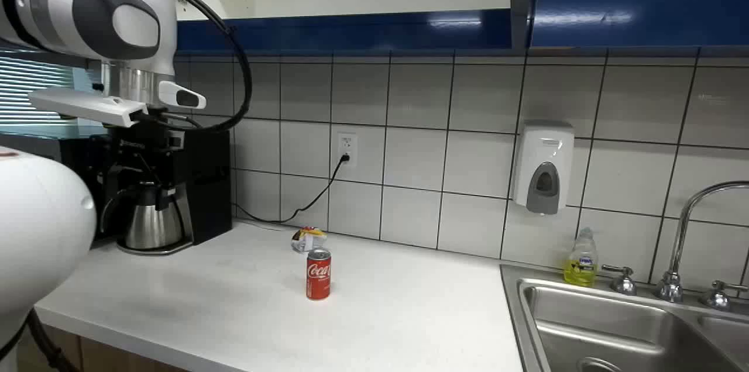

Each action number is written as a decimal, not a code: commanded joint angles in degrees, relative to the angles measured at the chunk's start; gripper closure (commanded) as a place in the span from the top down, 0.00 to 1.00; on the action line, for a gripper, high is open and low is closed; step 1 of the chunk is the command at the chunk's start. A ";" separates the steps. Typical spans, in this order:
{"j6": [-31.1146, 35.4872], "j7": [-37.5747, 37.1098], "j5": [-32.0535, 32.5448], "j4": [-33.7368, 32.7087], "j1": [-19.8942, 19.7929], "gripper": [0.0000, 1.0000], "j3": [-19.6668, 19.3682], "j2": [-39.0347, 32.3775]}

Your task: Put the can in the top cabinet

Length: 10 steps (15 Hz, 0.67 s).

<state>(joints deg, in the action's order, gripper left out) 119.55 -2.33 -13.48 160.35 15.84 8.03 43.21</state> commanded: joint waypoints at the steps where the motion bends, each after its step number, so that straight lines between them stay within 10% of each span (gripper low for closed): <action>1: -0.22 0.23 -0.23 -0.11 -0.37 1.00 0.31 -0.06; 10: 1.09 0.49 0.48 -0.60 -1.34 1.00 0.07 -2.13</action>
<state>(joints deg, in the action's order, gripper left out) 119.52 -2.33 -13.47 160.23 15.80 8.02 42.74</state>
